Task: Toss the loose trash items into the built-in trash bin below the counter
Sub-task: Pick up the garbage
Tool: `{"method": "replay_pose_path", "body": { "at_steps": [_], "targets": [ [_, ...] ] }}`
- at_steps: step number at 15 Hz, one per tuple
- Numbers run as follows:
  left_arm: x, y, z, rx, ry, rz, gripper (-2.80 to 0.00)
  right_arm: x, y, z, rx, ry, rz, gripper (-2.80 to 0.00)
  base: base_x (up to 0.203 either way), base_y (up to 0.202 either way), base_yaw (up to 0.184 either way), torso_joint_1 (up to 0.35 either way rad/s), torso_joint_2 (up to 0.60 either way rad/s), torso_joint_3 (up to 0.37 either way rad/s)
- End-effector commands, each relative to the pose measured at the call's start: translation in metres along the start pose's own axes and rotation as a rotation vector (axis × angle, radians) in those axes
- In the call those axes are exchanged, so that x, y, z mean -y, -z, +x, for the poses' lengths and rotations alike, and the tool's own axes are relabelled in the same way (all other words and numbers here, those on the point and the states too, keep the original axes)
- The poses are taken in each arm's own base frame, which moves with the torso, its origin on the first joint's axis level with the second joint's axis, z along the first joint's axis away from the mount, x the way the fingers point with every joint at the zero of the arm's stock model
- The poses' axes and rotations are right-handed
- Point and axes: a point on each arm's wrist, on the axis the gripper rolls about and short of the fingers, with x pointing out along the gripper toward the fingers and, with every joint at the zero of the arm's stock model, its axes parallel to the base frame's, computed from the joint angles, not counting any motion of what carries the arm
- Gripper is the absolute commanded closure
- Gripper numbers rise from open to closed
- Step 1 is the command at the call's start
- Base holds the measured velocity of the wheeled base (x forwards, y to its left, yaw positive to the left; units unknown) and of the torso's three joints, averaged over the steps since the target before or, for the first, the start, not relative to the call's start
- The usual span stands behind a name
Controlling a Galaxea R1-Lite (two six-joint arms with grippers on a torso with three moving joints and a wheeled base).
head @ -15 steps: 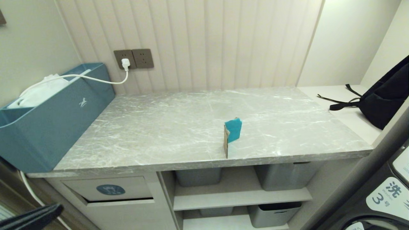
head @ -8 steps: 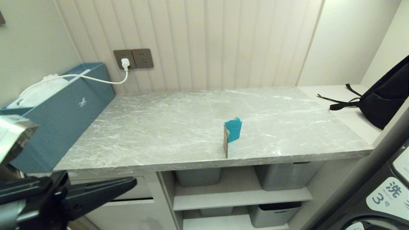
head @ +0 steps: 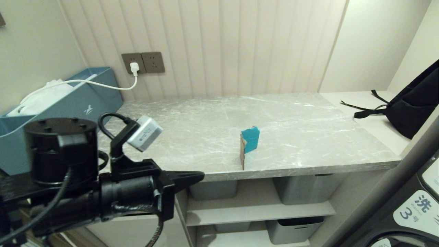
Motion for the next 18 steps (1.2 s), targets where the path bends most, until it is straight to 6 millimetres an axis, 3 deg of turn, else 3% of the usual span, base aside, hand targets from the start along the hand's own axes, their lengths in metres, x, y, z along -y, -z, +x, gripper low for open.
{"method": "replay_pose_path", "body": {
  "at_steps": [1, 5, 7, 10, 11, 18],
  "targets": [
    [-0.009, 0.003, 0.041, -0.058, -0.016, 0.027, 0.0, 0.0, 0.0, 0.0, 0.001, -0.001, -0.001, 0.0, 0.0, 0.0, 0.0, 0.0, 0.0, 0.0],
    [-0.014, 0.001, 0.083, -0.084, -0.025, 0.061, 0.0, 0.0, 0.0, 0.0, 0.001, -0.001, -0.001, 0.0, 0.0, 0.0, 0.0, 0.0, 0.0, 0.0],
    [-0.004, 0.001, 0.103, -0.089, -0.009, 0.077, 0.0, 0.0, 0.0, 0.0, 0.001, -0.001, -0.001, 0.0, 0.0, 0.0, 0.0, 0.0, 0.0, 0.0],
    [0.005, 0.003, 0.117, -0.096, -0.008, 0.085, 0.0, 0.0, 0.0, 0.0, 0.001, -0.001, -0.001, 0.0, 0.0, 0.0, 0.0, 0.0, 0.0, 0.0],
    [0.005, 0.003, 0.121, -0.096, -0.007, 0.087, -2.8, 0.0, 0.0, 0.0, 0.001, -0.001, -0.001, 0.0, 0.0, 0.0, 0.0, 0.0, 0.0, 0.0],
    [0.005, 0.002, 0.129, -0.089, -0.016, 0.091, -2.8, 0.0, 0.0, 0.0, 0.001, -0.001, -0.001, 0.0, 0.0, 0.0, 0.0, 0.0, 0.0, 0.0]
  ]
}}
